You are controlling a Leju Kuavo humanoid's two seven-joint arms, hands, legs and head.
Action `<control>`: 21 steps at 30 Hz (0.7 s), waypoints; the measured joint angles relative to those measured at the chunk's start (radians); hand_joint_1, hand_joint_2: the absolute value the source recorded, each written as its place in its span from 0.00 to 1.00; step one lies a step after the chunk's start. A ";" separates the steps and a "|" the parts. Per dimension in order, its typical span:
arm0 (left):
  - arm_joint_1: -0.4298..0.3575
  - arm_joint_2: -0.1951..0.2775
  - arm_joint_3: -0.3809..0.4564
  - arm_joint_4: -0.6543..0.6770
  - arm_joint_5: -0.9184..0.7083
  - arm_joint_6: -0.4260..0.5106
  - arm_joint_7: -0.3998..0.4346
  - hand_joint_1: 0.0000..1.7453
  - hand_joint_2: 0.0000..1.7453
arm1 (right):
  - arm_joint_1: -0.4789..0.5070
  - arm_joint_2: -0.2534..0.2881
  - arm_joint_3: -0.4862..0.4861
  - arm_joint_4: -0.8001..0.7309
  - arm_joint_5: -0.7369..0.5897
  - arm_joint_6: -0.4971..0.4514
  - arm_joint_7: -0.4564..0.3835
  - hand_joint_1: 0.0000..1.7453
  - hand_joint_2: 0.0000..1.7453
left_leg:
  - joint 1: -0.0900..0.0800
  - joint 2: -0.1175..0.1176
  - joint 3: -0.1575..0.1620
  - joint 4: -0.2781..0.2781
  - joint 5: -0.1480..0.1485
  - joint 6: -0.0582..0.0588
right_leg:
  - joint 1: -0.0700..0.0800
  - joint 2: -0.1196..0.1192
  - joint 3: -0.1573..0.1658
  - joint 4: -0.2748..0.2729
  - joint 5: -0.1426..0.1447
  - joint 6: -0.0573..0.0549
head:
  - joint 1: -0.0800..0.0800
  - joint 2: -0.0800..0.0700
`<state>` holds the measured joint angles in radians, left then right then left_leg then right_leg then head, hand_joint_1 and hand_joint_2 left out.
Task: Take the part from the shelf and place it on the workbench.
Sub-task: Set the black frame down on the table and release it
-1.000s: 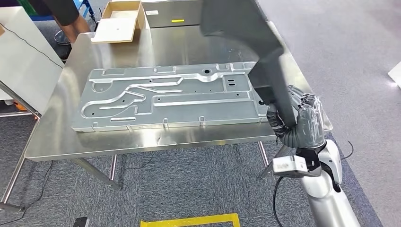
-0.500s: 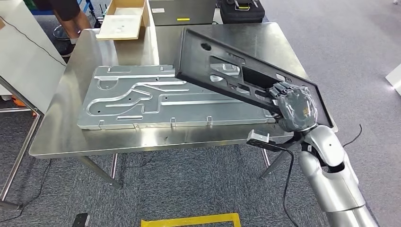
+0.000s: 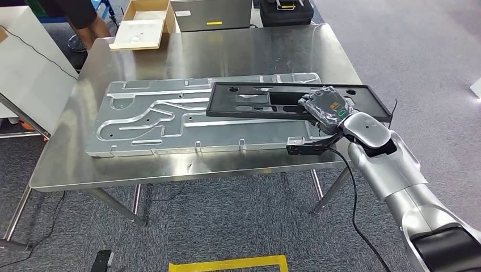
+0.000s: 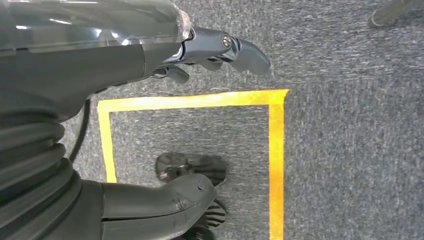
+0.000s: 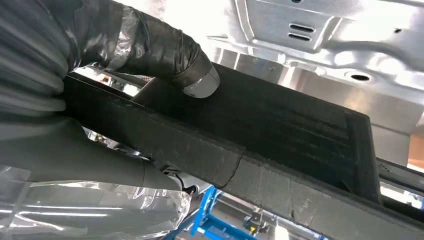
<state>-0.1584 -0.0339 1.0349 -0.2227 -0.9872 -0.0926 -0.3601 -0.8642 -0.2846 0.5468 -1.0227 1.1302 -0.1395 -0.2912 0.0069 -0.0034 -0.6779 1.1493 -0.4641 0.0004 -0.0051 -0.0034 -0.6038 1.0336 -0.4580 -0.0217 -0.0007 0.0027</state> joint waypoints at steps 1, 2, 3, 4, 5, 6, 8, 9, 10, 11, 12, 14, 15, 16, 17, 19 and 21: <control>0.000 0.000 0.000 0.000 0.002 0.000 0.000 0.00 1.00 | -0.014 0.004 0.013 0.018 -0.001 -0.001 0.000 1.00 1.00 | -0.002 0.000 0.028 -0.060 0.023 0.004 | 0.002 0.001 -0.001 0.003 -0.003 0.002 | 0.000 0.000; 0.000 0.001 0.000 0.000 0.003 0.000 0.000 0.00 1.00 | -0.027 0.008 0.026 0.035 -0.001 -0.003 0.000 1.00 1.00 | -0.003 -0.001 0.045 -0.099 0.032 0.008 | 0.004 0.002 -0.002 0.005 -0.004 0.005 | 0.000 0.000; 0.000 0.001 -0.001 0.000 0.003 0.000 0.000 0.00 1.00 | -0.037 0.013 0.037 0.054 -0.001 -0.008 0.002 1.00 1.00 | -0.005 -0.001 0.052 -0.113 0.029 0.010 | 0.005 0.003 -0.004 0.005 -0.004 0.008 | 0.000 0.000; 0.001 0.001 -0.001 0.000 0.003 0.000 -0.001 0.00 1.00 | -0.046 0.018 0.047 0.073 -0.001 -0.015 0.005 1.00 1.00 | -0.005 -0.001 0.053 -0.119 0.028 0.012 | 0.006 0.004 -0.006 0.005 -0.003 0.012 | 0.000 0.000; 0.001 0.001 -0.002 0.000 0.003 0.000 -0.001 0.00 1.00 | -0.052 0.023 0.054 0.091 -0.002 -0.022 0.007 1.00 1.00 | -0.002 0.000 0.054 -0.122 0.029 0.015 | 0.006 0.004 -0.006 0.004 -0.005 0.017 | 0.000 0.000; 0.001 0.000 -0.002 0.000 0.003 0.000 -0.001 0.00 1.00 | -0.057 0.029 0.060 0.108 -0.003 -0.031 0.009 1.00 1.00 | 0.000 0.000 0.057 -0.127 0.031 0.020 | 0.005 0.004 -0.008 0.011 -0.012 0.021 | 0.000 0.000; -0.001 0.000 -0.006 0.000 0.003 0.000 -0.002 0.00 1.00 | -0.069 0.038 0.068 0.138 -0.006 -0.053 0.008 1.00 1.00 | 0.005 0.001 0.062 -0.135 0.035 0.029 | 0.002 0.004 -0.031 0.065 -0.048 0.030 | 0.000 0.000; -0.003 0.000 -0.007 0.000 0.003 0.000 -0.002 0.00 1.00 | -0.074 0.041 0.070 0.149 -0.008 -0.062 0.008 1.00 1.00 | 0.005 0.001 0.063 -0.136 0.036 0.031 | 0.000 0.004 -0.043 0.095 -0.066 0.033 | 0.000 0.000; -0.003 0.000 -0.008 0.000 0.003 0.000 -0.002 0.00 1.00 | -0.077 0.043 0.072 0.155 -0.009 -0.068 0.008 1.00 1.00 | 0.005 0.001 0.063 -0.136 0.036 0.032 | -0.001 0.004 -0.054 0.119 -0.079 0.034 | 0.000 0.000; -0.004 0.000 -0.008 0.000 0.003 0.000 -0.002 0.00 1.00 | -0.078 0.043 0.072 0.157 -0.010 -0.069 0.008 1.00 1.00 | 0.005 0.001 0.063 -0.136 0.035 0.033 | -0.002 0.004 -0.059 0.129 -0.084 0.035 | 0.000 0.000; -0.004 0.000 -0.008 0.000 0.003 0.000 -0.002 0.00 1.00 | -0.079 0.044 0.072 0.158 -0.010 -0.070 0.008 1.00 1.00 | 0.005 0.001 0.063 -0.136 0.035 0.033 | -0.002 0.004 -0.061 0.133 -0.086 0.035 | 0.000 0.000; -0.003 0.000 -0.010 0.000 0.003 0.000 -0.002 0.00 1.00 | -0.082 0.047 0.074 0.176 -0.011 -0.084 0.008 1.00 1.00 | 0.005 0.000 0.063 -0.136 0.035 0.034 | -0.005 0.004 -0.093 0.198 -0.110 0.039 | 0.000 0.000; -0.002 0.000 -0.012 0.000 0.002 0.000 -0.002 0.00 1.00 | -0.083 0.050 0.076 0.195 -0.012 -0.097 0.008 1.00 1.00 | 0.005 -0.001 0.064 -0.135 0.034 0.034 | -0.008 0.004 -0.115 0.239 -0.118 0.042 | 0.000 0.000; -0.002 0.000 -0.015 0.000 0.001 0.000 -0.003 0.00 1.00 | -0.088 0.058 0.078 0.226 -0.016 -0.119 0.006 1.00 1.00 | 0.006 -0.002 0.065 -0.131 0.030 0.033 | -0.012 0.003 -0.113 0.224 -0.093 0.045 | 0.000 0.000; -0.002 0.000 -0.019 0.000 -0.001 -0.001 -0.004 0.00 1.00 | -0.092 0.067 0.079 0.256 -0.020 -0.142 0.002 1.00 1.00 | 0.006 -0.003 0.066 -0.127 0.026 0.029 | -0.016 0.003 -0.095 0.175 -0.059 0.047 | 0.000 0.000; -0.004 0.001 -0.025 0.000 -0.005 -0.003 -0.010 0.00 1.00 | -0.106 0.087 0.080 0.314 -0.030 -0.184 -0.008 1.00 1.00 | 0.004 -0.004 0.064 -0.118 0.019 0.018 | -0.016 0.003 -0.038 0.039 0.009 0.045 | 0.000 0.000; -0.005 0.001 -0.027 0.000 -0.006 -0.004 -0.014 0.00 1.00 | -0.112 0.100 0.080 0.350 -0.035 -0.199 -0.014 1.00 1.00 | 0.002 -0.003 0.061 -0.117 0.019 0.009 | -0.009 0.005 -0.031 0.021 0.006 0.036 | 0.000 0.000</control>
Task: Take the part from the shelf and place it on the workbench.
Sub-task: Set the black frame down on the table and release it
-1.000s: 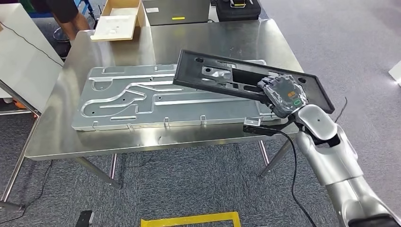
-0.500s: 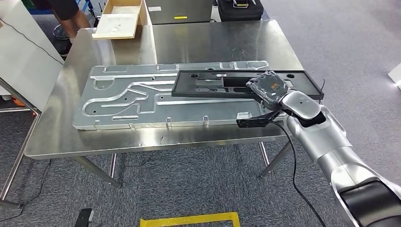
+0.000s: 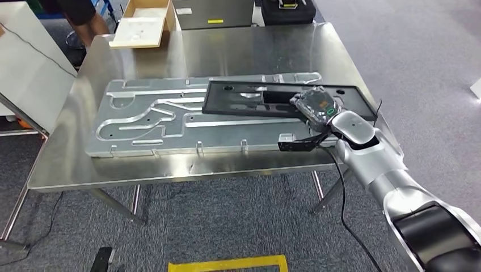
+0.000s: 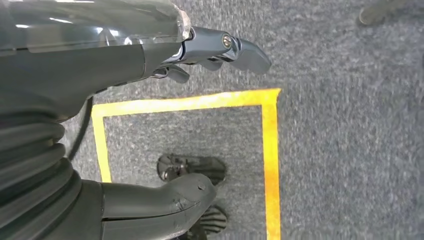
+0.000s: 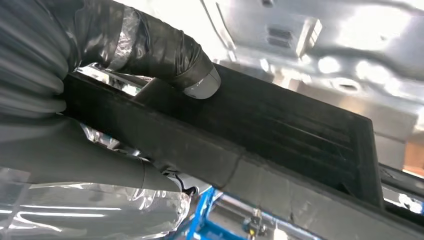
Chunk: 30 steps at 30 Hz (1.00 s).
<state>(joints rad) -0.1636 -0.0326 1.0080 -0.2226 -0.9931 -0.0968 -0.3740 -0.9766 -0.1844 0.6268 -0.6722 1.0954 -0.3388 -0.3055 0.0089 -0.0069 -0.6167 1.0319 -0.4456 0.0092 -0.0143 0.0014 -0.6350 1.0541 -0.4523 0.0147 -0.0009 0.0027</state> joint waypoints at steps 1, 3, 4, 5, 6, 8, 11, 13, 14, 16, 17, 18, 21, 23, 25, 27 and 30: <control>0.000 0.000 -0.001 0.000 0.000 0.000 -0.001 0.00 1.00 | 0.000 0.004 0.000 0.013 -0.001 -0.002 -0.001 1.00 1.00 | 0.001 0.000 0.000 -0.002 0.000 -0.004 | 0.000 0.001 0.000 -0.001 0.000 -0.006 | 0.000 0.000; 0.001 0.000 -0.004 0.000 0.000 -0.001 -0.005 0.00 1.00 | -0.001 0.013 0.000 0.034 -0.005 -0.004 -0.006 1.00 1.00 | 0.003 0.001 -0.007 0.019 -0.018 -0.014 | -0.003 0.000 0.004 -0.008 0.002 -0.020 | 0.000 0.000; 0.001 0.001 -0.005 0.000 -0.001 -0.002 -0.009 0.00 1.00 | -0.003 0.017 0.000 0.044 -0.011 -0.007 -0.010 1.00 1.00 | 0.004 0.001 -0.022 0.054 -0.040 -0.018 | -0.005 -0.001 0.007 -0.011 0.004 -0.027 | 0.000 0.000; 0.001 0.001 -0.007 0.000 -0.001 -0.003 -0.014 0.00 1.00 | -0.005 0.021 0.000 0.055 -0.019 -0.011 -0.017 1.00 1.00 | 0.005 0.001 -0.047 0.109 -0.069 -0.021 | -0.004 -0.001 0.008 -0.012 0.004 -0.032 | 0.000 0.000; 0.001 0.002 -0.009 0.000 -0.002 -0.004 -0.019 0.00 1.00 | -0.006 0.024 0.000 0.068 -0.028 -0.016 -0.025 1.00 1.00 | 0.005 0.001 -0.079 0.177 -0.099 -0.023 | -0.003 -0.001 0.009 -0.012 0.003 -0.036 | 0.000 0.000; 0.003 0.002 -0.015 0.000 -0.004 -0.004 -0.030 0.00 1.00 | -0.004 0.028 0.000 0.099 -0.047 -0.023 -0.043 1.00 1.00 | 0.005 0.002 -0.129 0.277 -0.125 -0.024 | 0.000 -0.001 0.011 -0.012 0.002 -0.039 | 0.000 0.000; 0.009 0.006 -0.022 0.000 -0.009 -0.003 -0.043 0.00 1.00 | 0.002 0.029 -0.003 0.146 -0.071 -0.031 -0.064 1.00 1.00 | 0.004 0.001 -0.086 0.169 -0.040 -0.013 | 0.004 0.002 0.016 -0.009 -0.004 -0.039 | 0.000 0.000; 0.012 0.013 -0.025 0.000 -0.011 -0.001 -0.049 0.00 1.00 | 0.003 0.027 -0.008 0.172 -0.082 -0.039 -0.070 1.00 1.00 | -0.001 0.001 -0.027 0.049 0.004 -0.004 | 0.008 0.004 0.017 -0.006 -0.008 -0.034 | 0.000 0.000; 0.014 0.016 -0.027 0.000 -0.011 0.000 -0.050 0.00 1.00 | 0.004 0.024 -0.011 0.184 -0.085 -0.042 -0.072 1.00 1.00 | -0.003 0.001 -0.012 0.017 0.008 0.000 | 0.009 0.004 0.017 -0.006 -0.009 -0.030 | 0.000 0.000; 0.018 0.020 -0.030 0.000 -0.011 0.002 -0.052 0.00 1.00 | 0.007 0.017 -0.015 0.205 -0.086 -0.044 -0.074 1.00 1.00 | -0.005 0.001 -0.005 0.000 0.004 0.003 | 0.010 0.004 0.016 -0.009 -0.007 -0.020 | 0.000 0.000; 0.019 0.021 -0.032 0.000 -0.011 0.004 -0.054 0.00 1.00 | 0.008 0.013 -0.017 0.213 -0.084 -0.044 -0.074 1.00 1.00 | -0.003 0.002 -0.003 -0.004 0.007 0.007 | 0.008 0.004 0.017 -0.009 -0.008 -0.015 | 0.000 0.000; 0.020 0.022 -0.033 0.000 -0.011 0.005 -0.055 0.00 1.00 | 0.008 0.010 -0.018 0.221 -0.081 -0.044 -0.073 1.00 1.00 | 0.000 0.003 0.000 -0.011 0.010 0.012 | 0.008 0.004 0.014 0.000 -0.017 -0.010 | 0.000 0.000; 0.020 0.023 -0.038 0.000 -0.011 0.010 -0.059 0.00 1.00 | 0.006 -0.001 -0.019 0.244 -0.067 -0.043 -0.070 1.00 1.00 | 0.004 0.005 0.006 -0.022 0.016 0.024 | 0.004 0.003 -0.050 0.141 -0.096 0.001 | 0.000 0.000; 0.022 0.023 -0.040 0.000 -0.011 0.012 -0.061 0.00 1.00 | 0.008 -0.007 -0.019 0.259 -0.058 -0.041 -0.069 1.00 1.00 | 0.004 0.005 0.006 -0.020 0.014 0.025 | 0.000 0.003 -0.103 0.245 -0.129 0.008 | 0.000 0.000; 0.023 0.023 -0.041 0.000 -0.011 0.014 -0.062 0.00 1.00 | 0.008 -0.010 -0.019 0.268 -0.052 -0.039 -0.070 1.00 1.00 | 0.005 0.005 0.008 -0.015 0.010 0.023 | -0.006 0.002 -0.095 0.220 -0.090 0.013 | 0.000 0.000; 0.022 0.023 -0.043 0.000 -0.010 0.014 -0.065 0.00 1.00 | 0.004 -0.011 -0.019 0.273 -0.049 -0.037 -0.070 1.00 1.00 | 0.005 0.004 0.010 -0.009 0.004 0.017 | -0.010 -0.001 -0.032 0.090 -0.024 0.012 | 0.000 0.000; 0.021 0.024 -0.045 0.000 -0.008 0.015 -0.068 0.00 1.00 | 0.001 -0.010 -0.019 0.277 -0.047 -0.039 -0.069 1.00 1.00 | 0.001 0.003 0.009 -0.004 0.000 0.004 | -0.002 0.000 0.012 -0.004 -0.003 0.004 | 0.000 0.000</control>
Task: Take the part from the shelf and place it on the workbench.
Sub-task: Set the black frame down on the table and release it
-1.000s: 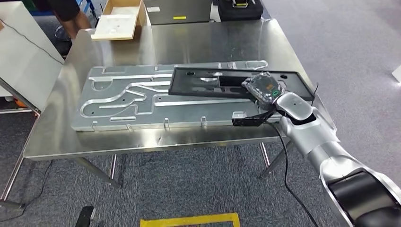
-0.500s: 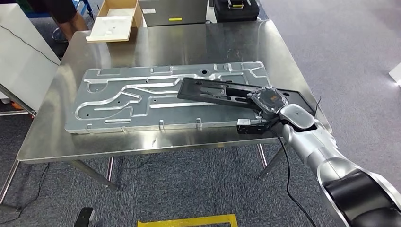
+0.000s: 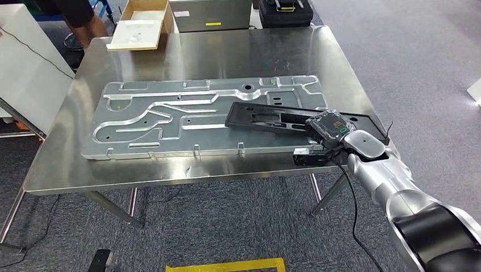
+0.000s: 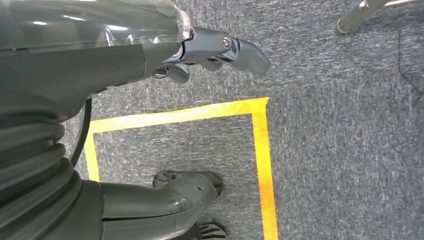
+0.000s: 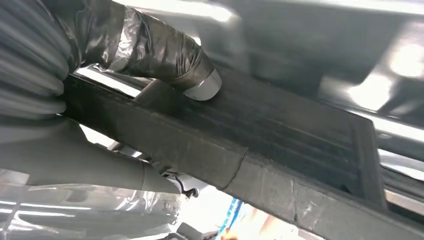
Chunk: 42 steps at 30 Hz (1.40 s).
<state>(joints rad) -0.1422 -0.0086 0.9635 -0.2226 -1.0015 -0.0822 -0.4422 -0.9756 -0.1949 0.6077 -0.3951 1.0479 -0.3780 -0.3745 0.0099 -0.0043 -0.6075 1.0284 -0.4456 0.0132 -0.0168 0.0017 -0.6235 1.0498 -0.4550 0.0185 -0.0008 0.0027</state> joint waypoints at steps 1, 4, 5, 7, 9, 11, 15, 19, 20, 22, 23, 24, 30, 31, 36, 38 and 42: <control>0.000 0.000 0.000 0.000 0.000 0.000 -0.001 0.00 1.00 | -0.001 0.000 0.000 0.000 0.000 -0.001 0.000 1.00 1.00 | 0.000 0.000 0.001 -0.001 0.001 -0.005 | 0.002 0.001 0.000 -0.003 0.002 -0.005 | 0.000 0.000; 0.000 0.000 -0.001 0.000 0.000 0.000 -0.002 0.00 1.00 | -0.003 0.001 0.000 0.001 0.001 -0.001 0.000 0.50 0.50 | 0.004 -0.001 -0.011 0.029 -0.026 -0.019 | -0.004 -0.003 0.007 -0.014 0.008 -0.027 | 0.000 0.000; 0.000 0.001 -0.001 0.000 0.000 0.000 -0.002 0.00 1.00 | -0.004 0.001 0.000 0.001 0.001 -0.001 0.000 0.25 0.25 | 0.005 0.000 -0.029 0.074 -0.054 -0.022 | -0.005 -0.004 0.009 -0.017 0.011 -0.033 | 0.000 0.000; 0.002 0.002 -0.001 0.000 0.001 0.000 -0.002 0.00 1.00 | -0.003 0.001 0.000 0.004 0.001 0.001 0.000 0.00 0.00 | 0.005 0.000 -0.086 0.206 -0.118 -0.027 | -0.003 -0.005 0.008 -0.018 0.012 -0.037 | 0.000 0.000; 0.004 0.003 -0.001 0.000 0.001 0.000 -0.002 0.00 1.00 | 0.001 0.001 0.000 0.009 0.001 0.004 0.002 0.00 0.00 | 0.005 0.000 -0.117 0.279 -0.136 -0.029 | -0.002 -0.004 0.007 -0.016 0.012 -0.038 | 0.000 0.000; 0.006 0.004 -0.001 0.000 0.004 0.000 -0.001 0.00 0.75 | 0.006 0.001 0.000 0.014 0.000 0.005 0.004 0.00 0.00 | 0.005 0.000 -0.077 0.203 -0.082 -0.026 | -0.003 -0.002 0.007 -0.014 0.011 -0.037 | 0.000 0.000; 0.008 0.008 -0.001 0.000 0.007 0.000 0.005 0.00 0.00 | 0.014 -0.004 0.000 0.021 -0.004 -0.003 0.005 0.00 0.00 | 0.001 -0.001 0.021 0.003 -0.020 -0.014 | 0.002 0.002 0.002 -0.008 0.012 -0.021 | 0.000 0.000; 0.013 0.009 -0.002 0.000 0.004 0.004 0.007 0.00 0.00 | 0.024 -0.012 -0.010 0.025 -0.009 -0.046 -0.002 0.00 0.00 | 0.004 0.001 0.022 -0.011 -0.008 0.009 | 0.002 0.005 -0.010 0.009 -0.001 0.000 | 0.000 0.000; 0.012 0.009 -0.003 0.000 0.002 0.005 0.007 0.00 0.00 | 0.025 -0.013 -0.016 0.025 -0.016 -0.068 -0.011 0.00 0.00 | 0.005 0.002 0.022 -0.016 -0.005 0.015 | 0.001 0.004 -0.026 0.046 -0.026 0.004 | 0.000 0.000; 0.010 0.009 -0.003 0.000 -0.002 0.006 0.008 0.00 0.00 | 0.030 -0.011 -0.034 0.018 -0.044 -0.114 -0.039 0.00 0.00 | 0.005 0.003 0.021 -0.016 -0.003 0.019 | 0.001 0.003 -0.081 0.172 -0.091 0.009 | 0.000 0.000; 0.010 0.009 -0.004 0.000 -0.003 0.006 0.008 0.00 0.00 | 0.036 -0.009 -0.046 0.010 -0.064 -0.130 -0.056 0.00 0.00 | 0.004 0.003 0.020 -0.016 -0.003 0.020 | 0.001 0.003 -0.107 0.230 -0.113 0.011 | 0.000 0.000; 0.009 0.008 -0.005 0.000 -0.004 0.006 0.010 0.00 0.00 | 0.043 -0.005 -0.061 -0.003 -0.086 -0.140 -0.074 0.00 0.00 | 0.004 0.003 0.020 -0.015 -0.003 0.020 | 0.000 0.003 -0.121 0.259 -0.116 0.012 | 0.000 0.000; -0.009 0.002 -0.018 0.000 -0.007 0.006 0.017 0.00 0.00 | 0.056 0.023 -0.121 -0.103 -0.133 -0.143 -0.103 0.00 0.00 | -0.001 0.000 0.017 -0.005 -0.010 0.005 | 0.008 0.003 0.006 -0.005 0.008 -0.006 | 0.000 0.000; -0.009 0.002 -0.020 0.000 -0.008 0.006 0.018 0.00 0.00 | 0.058 0.024 -0.125 -0.113 -0.133 -0.142 -0.103 0.00 0.00 | -0.002 -0.001 0.016 -0.005 -0.009 0.001 | 0.011 0.003 0.007 -0.009 0.005 -0.010 | 0.000 0.000; -0.009 0.002 -0.023 0.000 -0.008 0.006 0.019 0.00 0.00 | 0.064 0.032 -0.136 -0.148 -0.134 -0.141 -0.103 0.00 0.00 | 0.000 -0.001 -0.028 0.096 -0.076 -0.021 | 0.001 0.000 0.012 -0.024 0.012 -0.037 | 0.000 0.000; -0.008 0.001 -0.025 0.000 -0.009 0.006 0.019 0.00 0.00 | 0.068 0.035 -0.138 -0.154 -0.139 -0.141 -0.111 0.00 0.00 | 0.002 -0.001 -0.091 0.230 -0.134 -0.027 | 0.002 -0.001 0.012 -0.023 0.012 -0.040 | 0.000 0.000; -0.013 0.000 -0.029 0.000 -0.013 0.002 0.021 0.00 0.00 | 0.073 0.048 -0.143 -0.197 -0.167 -0.106 -0.133 0.00 0.00 | 0.003 0.000 -0.069 0.170 -0.061 -0.026 | 0.003 0.003 0.013 -0.017 0.008 -0.039 | 0.000 0.000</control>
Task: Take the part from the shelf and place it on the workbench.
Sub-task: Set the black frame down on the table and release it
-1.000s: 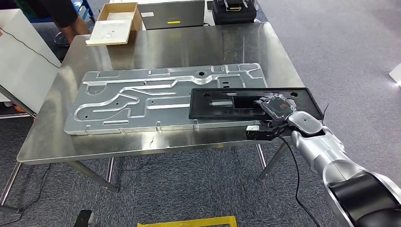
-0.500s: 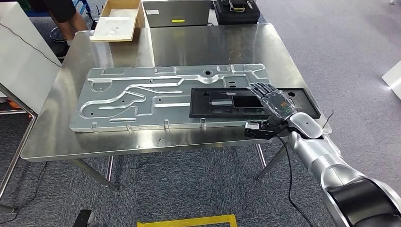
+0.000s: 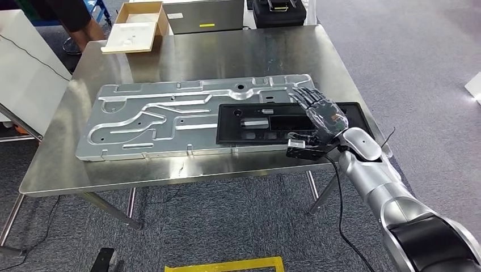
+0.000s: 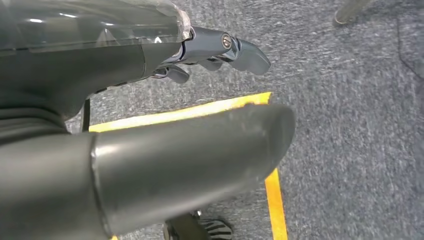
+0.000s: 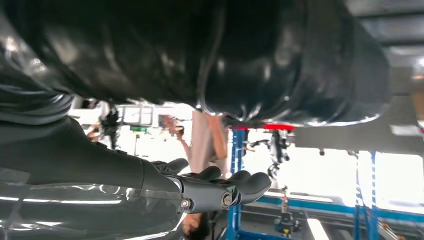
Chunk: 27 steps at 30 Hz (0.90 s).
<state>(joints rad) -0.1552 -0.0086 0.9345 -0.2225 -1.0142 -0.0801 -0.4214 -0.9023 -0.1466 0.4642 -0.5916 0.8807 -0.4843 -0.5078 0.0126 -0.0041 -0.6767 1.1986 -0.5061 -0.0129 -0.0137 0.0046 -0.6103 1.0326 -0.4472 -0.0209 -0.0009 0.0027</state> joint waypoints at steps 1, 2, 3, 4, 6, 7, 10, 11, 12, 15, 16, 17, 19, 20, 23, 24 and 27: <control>-0.005 0.000 -0.001 0.000 0.000 -0.003 0.001 0.00 0.00 | 0.001 0.003 -0.004 -0.021 -0.011 0.011 0.000 0.00 0.00 | -0.001 0.000 0.034 -0.070 0.029 0.004 | 0.001 0.001 0.000 0.002 -0.002 0.003 | 0.000 0.000; -0.009 -0.001 -0.003 0.000 0.000 -0.006 0.001 0.00 0.00 | 0.002 0.004 -0.009 -0.046 -0.028 0.019 -0.003 0.00 0.00 | -0.002 0.000 0.059 -0.125 0.047 0.008 | 0.003 0.001 -0.002 0.005 -0.003 0.006 | 0.000 0.000; -0.013 -0.002 -0.006 0.000 0.000 -0.009 0.002 0.00 0.00 | 0.009 0.005 -0.018 -0.076 -0.052 0.025 -0.009 0.00 0.00 | -0.003 -0.001 0.073 -0.158 0.054 0.011 | 0.005 0.001 -0.004 0.006 -0.003 0.011 | 0.000 0.000; -0.014 -0.002 -0.009 0.000 0.001 -0.013 0.002 0.00 0.00 | 0.021 0.005 -0.031 -0.114 -0.086 0.035 -0.018 0.00 0.00 | -0.005 -0.002 0.077 -0.167 0.051 0.014 | 0.007 0.001 -0.006 0.006 -0.002 0.015 | 0.000 0.000; -0.013 -0.004 -0.016 0.000 0.004 -0.019 0.002 0.00 0.00 | 0.061 0.007 -0.067 -0.215 -0.168 0.058 -0.042 0.00 0.00 | -0.003 -0.003 0.077 -0.173 0.055 0.024 | 0.007 0.000 -0.006 0.005 -0.003 0.024 | 0.000 0.000; -0.014 -0.006 -0.019 0.000 0.008 -0.022 0.000 0.00 0.00 | 0.086 0.008 -0.087 -0.276 -0.212 0.065 -0.057 0.00 0.00 | -0.001 -0.003 0.078 -0.177 0.058 0.030 | 0.006 0.000 -0.009 0.013 -0.012 0.029 | 0.000 0.000; -0.014 -0.012 -0.023 0.000 0.035 -0.037 -0.025 0.00 0.00 | 0.211 0.014 -0.158 -0.554 -0.356 0.034 -0.118 0.00 0.00 | 0.003 -0.006 0.081 -0.184 0.062 0.046 | 0.004 -0.001 -0.065 0.147 -0.097 0.038 | 0.000 0.000; -0.009 -0.014 -0.022 0.000 0.049 -0.041 -0.038 0.00 0.00 | 0.286 0.018 -0.185 -0.696 -0.389 0.011 -0.133 0.00 0.00 | 0.003 -0.008 0.081 -0.184 0.060 0.049 | 0.003 -0.001 -0.094 0.213 -0.127 0.040 | 0.000 0.000; -0.002 -0.016 -0.022 0.000 0.062 -0.043 -0.051 0.00 0.00 | 0.372 0.023 -0.210 -0.845 -0.400 -0.016 -0.143 0.00 0.00 | 0.003 -0.012 0.083 -0.183 0.058 0.050 | 0.002 -0.001 -0.114 0.260 -0.143 0.041 | 0.000 0.000; 0.030 -0.019 -0.014 0.000 0.093 -0.038 -0.086 0.00 0.00 | 0.657 0.037 -0.269 -1.234 -0.338 -0.130 -0.159 0.00 0.00 | 0.003 -0.022 0.093 -0.179 0.049 0.049 | 0.001 -0.002 -0.078 0.191 -0.084 0.037 | 0.000 0.000; 0.040 -0.020 -0.010 0.000 0.102 -0.035 -0.096 0.00 0.00 | 0.747 0.041 -0.285 -1.344 -0.313 -0.166 -0.160 0.00 0.00 | 0.002 -0.024 0.096 -0.178 0.044 0.047 | 0.002 -0.004 -0.044 0.122 -0.054 0.032 | 0.000 0.000; 0.050 -0.021 -0.004 0.000 0.108 -0.033 -0.105 0.00 0.00 | 0.829 0.047 -0.301 -1.439 -0.293 -0.193 -0.160 0.00 0.00 | 0.000 -0.026 0.098 -0.176 0.039 0.043 | 0.005 -0.005 -0.016 0.062 -0.031 0.027 | 0.000 0.000; 0.062 -0.021 0.007 0.000 0.117 -0.028 -0.118 0.00 0.00 | 0.965 0.066 -0.331 -1.586 -0.267 -0.211 -0.160 0.00 0.00 | -0.003 -0.023 0.100 -0.173 0.034 0.034 | 0.011 -0.004 0.006 0.012 -0.019 0.020 | 0.000 0.000; 0.065 -0.021 0.012 0.000 0.120 -0.027 -0.122 0.00 0.00 | 1.024 0.077 -0.347 -1.641 -0.260 -0.213 -0.160 0.00 0.00 | -0.004 -0.021 0.100 -0.174 0.034 0.029 | 0.013 -0.002 0.005 0.010 -0.017 0.018 | 0.000 0.000; 0.070 -0.019 0.026 0.000 0.128 -0.025 -0.128 0.00 0.00 | 1.154 0.113 -0.393 -1.754 -0.261 -0.213 -0.160 0.00 0.00 | -0.004 -0.012 0.095 -0.149 -0.002 0.013 | 0.004 -0.001 0.004 -0.002 -0.005 0.001 | 0.000 0.000; 0.071 -0.018 0.030 0.000 0.130 -0.024 -0.129 0.00 0.00 | 1.187 0.127 -0.409 -1.776 -0.267 -0.213 -0.160 0.00 0.00 | -0.003 -0.008 0.084 -0.111 -0.037 0.009 | 0.001 -0.003 0.001 -0.007 0.000 -0.005 | 0.000 0.000; 0.074 -0.017 0.042 0.000 0.140 -0.021 -0.134 0.00 0.00 | 1.280 0.177 -0.466 -1.798 -0.299 -0.213 -0.160 0.00 0.00 | 0.001 -0.004 0.040 0.057 -0.150 -0.001 | 0.002 -0.009 -0.018 -0.006 0.015 -0.010 | 0.000 0.000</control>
<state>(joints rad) -0.0810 -0.0254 0.9768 -0.2220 -0.8744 -0.1015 -0.5557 0.3778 0.0299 -0.0021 -2.3898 0.5815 -0.6970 -0.6680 0.0137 -0.0077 -0.6370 1.2557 -0.6564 -0.0140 -0.0117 -0.0041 -0.6284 1.0265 -0.4319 -0.0310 -0.0008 0.0027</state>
